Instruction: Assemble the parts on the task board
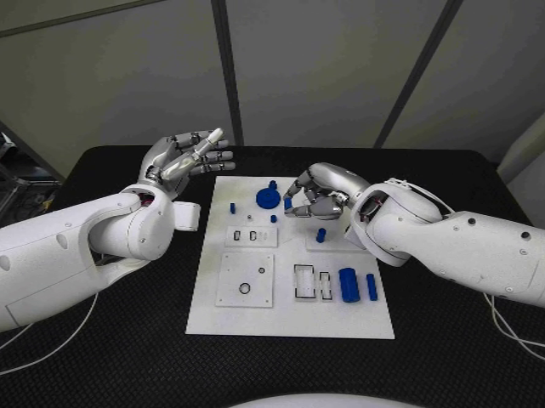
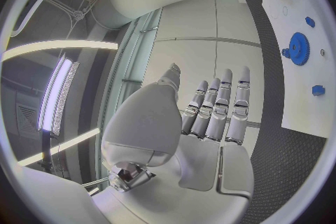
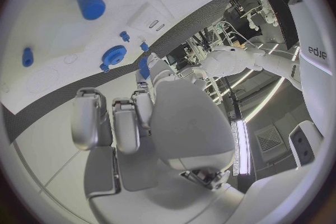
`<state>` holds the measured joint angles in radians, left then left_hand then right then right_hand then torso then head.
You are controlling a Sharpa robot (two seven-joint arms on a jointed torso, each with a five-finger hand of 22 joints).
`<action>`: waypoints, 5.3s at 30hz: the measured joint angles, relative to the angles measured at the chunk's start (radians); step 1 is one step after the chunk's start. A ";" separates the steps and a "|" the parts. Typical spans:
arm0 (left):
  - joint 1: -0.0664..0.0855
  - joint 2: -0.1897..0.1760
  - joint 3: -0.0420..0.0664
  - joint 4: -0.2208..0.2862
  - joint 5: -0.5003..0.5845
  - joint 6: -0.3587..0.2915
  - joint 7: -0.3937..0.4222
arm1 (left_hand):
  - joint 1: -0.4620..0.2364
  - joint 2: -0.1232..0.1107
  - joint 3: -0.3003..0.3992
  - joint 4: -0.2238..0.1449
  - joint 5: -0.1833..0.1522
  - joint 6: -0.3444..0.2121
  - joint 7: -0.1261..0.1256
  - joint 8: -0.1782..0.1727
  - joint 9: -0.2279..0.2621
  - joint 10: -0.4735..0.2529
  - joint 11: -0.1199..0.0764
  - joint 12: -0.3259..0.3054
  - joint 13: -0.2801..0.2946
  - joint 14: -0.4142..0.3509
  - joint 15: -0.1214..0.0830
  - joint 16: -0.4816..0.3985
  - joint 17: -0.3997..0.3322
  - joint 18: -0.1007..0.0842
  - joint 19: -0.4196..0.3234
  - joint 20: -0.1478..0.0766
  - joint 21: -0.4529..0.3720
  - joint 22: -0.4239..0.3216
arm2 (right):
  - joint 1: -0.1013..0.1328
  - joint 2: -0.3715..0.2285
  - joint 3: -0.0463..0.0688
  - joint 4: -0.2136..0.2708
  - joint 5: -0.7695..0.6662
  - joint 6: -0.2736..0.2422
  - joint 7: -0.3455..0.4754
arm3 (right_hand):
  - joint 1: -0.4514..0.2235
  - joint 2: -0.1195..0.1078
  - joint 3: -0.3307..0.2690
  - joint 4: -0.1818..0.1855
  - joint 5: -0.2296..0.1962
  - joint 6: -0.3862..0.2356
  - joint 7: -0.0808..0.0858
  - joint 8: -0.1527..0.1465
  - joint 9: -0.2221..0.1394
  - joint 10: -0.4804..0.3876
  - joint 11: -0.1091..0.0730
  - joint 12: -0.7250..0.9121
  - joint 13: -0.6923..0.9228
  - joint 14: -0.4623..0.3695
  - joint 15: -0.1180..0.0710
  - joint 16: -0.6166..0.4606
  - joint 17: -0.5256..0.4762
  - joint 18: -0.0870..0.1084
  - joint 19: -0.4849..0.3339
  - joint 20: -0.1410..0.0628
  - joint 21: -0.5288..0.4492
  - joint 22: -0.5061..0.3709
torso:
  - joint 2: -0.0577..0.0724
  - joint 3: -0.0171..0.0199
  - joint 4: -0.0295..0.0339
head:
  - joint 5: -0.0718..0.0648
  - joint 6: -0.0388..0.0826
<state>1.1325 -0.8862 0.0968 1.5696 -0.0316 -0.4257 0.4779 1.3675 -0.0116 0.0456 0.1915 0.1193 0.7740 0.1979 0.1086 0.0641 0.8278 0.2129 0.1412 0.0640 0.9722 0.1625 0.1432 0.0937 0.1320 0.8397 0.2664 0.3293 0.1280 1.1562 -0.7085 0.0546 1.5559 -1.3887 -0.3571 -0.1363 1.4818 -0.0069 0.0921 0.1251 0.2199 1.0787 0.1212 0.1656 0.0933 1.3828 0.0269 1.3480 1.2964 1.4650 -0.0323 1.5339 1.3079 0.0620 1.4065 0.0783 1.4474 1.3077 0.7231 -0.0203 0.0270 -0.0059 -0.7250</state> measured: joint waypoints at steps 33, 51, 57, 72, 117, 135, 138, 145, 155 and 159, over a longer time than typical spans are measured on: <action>0.000 0.020 0.000 -0.017 0.000 0.004 -0.004 | 0.000 0.000 -0.002 -0.002 0.000 0.000 0.000 0.000 0.000 0.000 0.000 0.000 0.000 0.000 0.000 0.000 0.000 0.000 0.000 0.000 0.000 0.000 | -0.033 0.160 -0.005 -0.087 -0.182 0.090 -0.101 | -0.005 0.004 0.002 0.004 0.011 -0.006 -0.006 0.000 0.000 -0.004 0.004 -0.010 -0.003 0.000 0.000 0.000 0.000 0.000 0.000 0.000 0.000 0.000 | -0.001 0.0002 0.0015 | 0.043 -0.025; 0.000 0.022 0.000 -0.019 0.000 0.006 -0.005 | 0.000 0.000 -0.003 -0.003 0.000 0.003 0.004 0.000 0.000 0.000 0.000 0.000 0.000 0.000 0.000 0.000 0.001 0.000 0.000 0.000 0.000 -0.001 | -0.051 0.180 -0.021 -0.107 -0.209 0.112 -0.111 | -0.011 -0.001 0.004 0.008 0.011 -0.003 -0.003 0.002 0.000 -0.004 0.004 -0.014 -0.009 0.000 0.000 0.000 0.000 0.000 0.000 0.000 0.000 0.000 | -0.001 -0.0002 0.0015 | 0.044 -0.034; 0.000 0.023 0.000 -0.020 0.000 0.007 -0.006 | 0.000 0.000 -0.003 -0.003 0.000 0.003 0.004 0.000 0.000 0.000 0.000 0.000 0.000 0.000 0.000 0.000 0.001 0.000 0.000 0.000 0.000 -0.001 | -0.057 0.186 -0.022 -0.111 -0.211 0.114 -0.111 | -0.016 -0.006 0.004 0.008 0.010 -0.003 -0.004 0.002 0.000 -0.004 0.004 -0.014 -0.016 0.000 0.000 0.000 0.000 0.000 0.000 0.000 0.000 0.000 | -0.001 -0.0002 0.0015 | 0.042 -0.037; 0.000 0.024 0.000 -0.021 0.000 0.009 -0.007 | 0.000 0.000 -0.003 -0.003 0.000 0.003 0.004 0.000 0.000 0.000 0.000 0.000 0.000 0.000 0.000 0.000 0.001 0.000 0.000 0.000 0.000 -0.001 | -0.059 0.197 -0.020 -0.123 -0.213 0.116 -0.110 | -0.026 -0.007 0.003 0.008 0.010 -0.004 -0.005 -0.001 0.001 -0.010 0.005 -0.021 -0.017 0.000 0.000 0.000 0.000 0.000 0.000 0.000 0.000 0.000 | -0.001 -0.0001 0.0016 | 0.043 -0.040; 0.000 0.024 0.000 -0.024 0.000 0.014 -0.012 | 0.000 0.000 -0.003 -0.003 0.000 0.003 0.004 0.000 0.000 0.000 0.000 0.000 0.000 0.000 0.000 0.000 0.000 0.000 0.000 0.000 0.000 -0.001 | -0.057 0.196 -0.018 -0.126 -0.244 0.152 -0.123 | -0.069 -0.045 0.009 0.008 0.006 -0.087 0.029 -0.045 -0.005 -0.068 0.039 -0.078 -0.076 0.004 0.018 -0.003 -0.001 0.000 -0.018 0.018 -0.012 -0.009 | -0.001 0.0003 0.0012 | 0.038 -0.049; 0.000 0.024 0.000 -0.025 0.000 0.015 -0.013 | 0.000 0.000 -0.006 -0.006 0.000 0.003 0.004 0.000 0.000 0.000 0.000 0.000 0.000 0.000 0.000 0.000 0.000 0.000 0.000 0.000 0.000 -0.001 | -0.058 0.195 -0.018 -0.125 -0.246 0.153 -0.127 | -0.091 -0.068 -0.003 0.026 -0.003 -0.126 0.044 -0.054 -0.012 -0.103 0.048 -0.111 -0.108 0.001 0.027 -0.005 -0.001 0.000 -0.025 0.025 -0.022 -0.020 | -0.001 0.0007 0.0012 | 0.036 -0.049; 0.000 0.024 0.000 -0.025 0.000 0.015 -0.013 | 0.000 0.000 -0.006 -0.006 0.000 0.003 0.004 0.000 0.000 0.000 0.000 0.000 0.000 0.000 0.000 0.000 0.000 0.000 0.000 0.000 0.000 -0.001 | -0.058 0.194 -0.018 -0.125 -0.246 0.153 -0.129 | -0.095 -0.072 -0.005 0.027 -0.008 -0.130 0.042 -0.058 -0.012 -0.110 0.048 -0.118 -0.121 0.000 0.029 -0.008 -0.001 0.000 -0.029 0.029 -0.022 -0.022 | -0.001 0.0007 0.0012 | 0.035 -0.049; 0.000 0.024 0.000 -0.025 0.000 0.015 -0.013 | 0.000 0.000 -0.006 -0.006 0.000 0.003 0.004 0.000 0.000 0.000 0.000 0.000 0.000 0.000 0.000 0.000 0.000 0.000 0.000 0.000 0.000 -0.001 | -0.059 0.194 -0.019 -0.124 -0.246 0.150 -0.130 | -0.112 -0.089 -0.012 0.043 -0.014 -0.169 0.050 -0.068 -0.013 -0.126 0.057 -0.129 -0.134 0.000 0.036 -0.008 -0.001 0.000 -0.032 0.032 -0.025 -0.026 | -0.001 0.0006 0.0012 | 0.035 -0.048; 0.000 0.025 0.000 -0.028 0.000 0.015 -0.013 | 0.000 0.000 -0.006 -0.005 0.000 0.003 0.004 0.000 0.000 0.000 0.000 0.000 0.000 0.000 0.000 -0.004 0.001 0.000 0.000 0.000 0.000 -0.002 | -0.068 0.184 -0.022 -0.110 -0.246 0.121 -0.127 | -0.120 -0.111 -0.017 0.070 -0.014 -0.192 0.059 -0.070 -0.022 -0.131 0.063 -0.129 -0.141 0.004 0.040 -0.008 -0.001 0.000 -0.036 0.036 -0.030 -0.032 | -0.001 0.0007 0.0012 | 0.032 -0.046; 0.000 0.025 0.000 -0.031 0.000 0.015 -0.013 | 0.000 0.000 -0.006 -0.005 0.000 0.003 0.004 0.000 0.000 0.000 0.000 0.000 0.000 0.000 0.000 -0.004 0.001 0.000 0.000 0.000 0.000 -0.002 | -0.071 0.173 -0.022 -0.099 -0.246 0.093 -0.121 | -0.120 -0.113 -0.017 0.076 -0.014 -0.195 0.056 -0.070 -0.020 -0.133 0.064 -0.129 -0.143 0.003 0.040 -0.012 0.000 0.000 -0.040 0.040 -0.030 -0.035 | -0.002 0.0009 0.0012 | 0.032 -0.043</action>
<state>1.1324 -0.8613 0.0966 1.5390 -0.0318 -0.4104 0.4644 1.3675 -0.0116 0.0401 0.1860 0.1193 0.7773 0.2018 0.1086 0.0641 0.8278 0.2129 0.1412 0.0640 0.9722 0.1626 0.1393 0.0948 0.1319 0.8397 0.2664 0.3293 0.1258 1.0848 -0.5352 0.0325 1.4574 -1.6347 -0.2645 -0.2578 1.3622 -0.1197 0.0749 0.2009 0.2062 0.8837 0.1775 0.0953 0.0731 1.2503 0.0911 1.2195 1.1530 1.4680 0.0079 1.5218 1.3074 0.0621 1.3668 0.1180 1.4169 1.2730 0.7212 -0.0195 0.0282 0.0259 -0.7682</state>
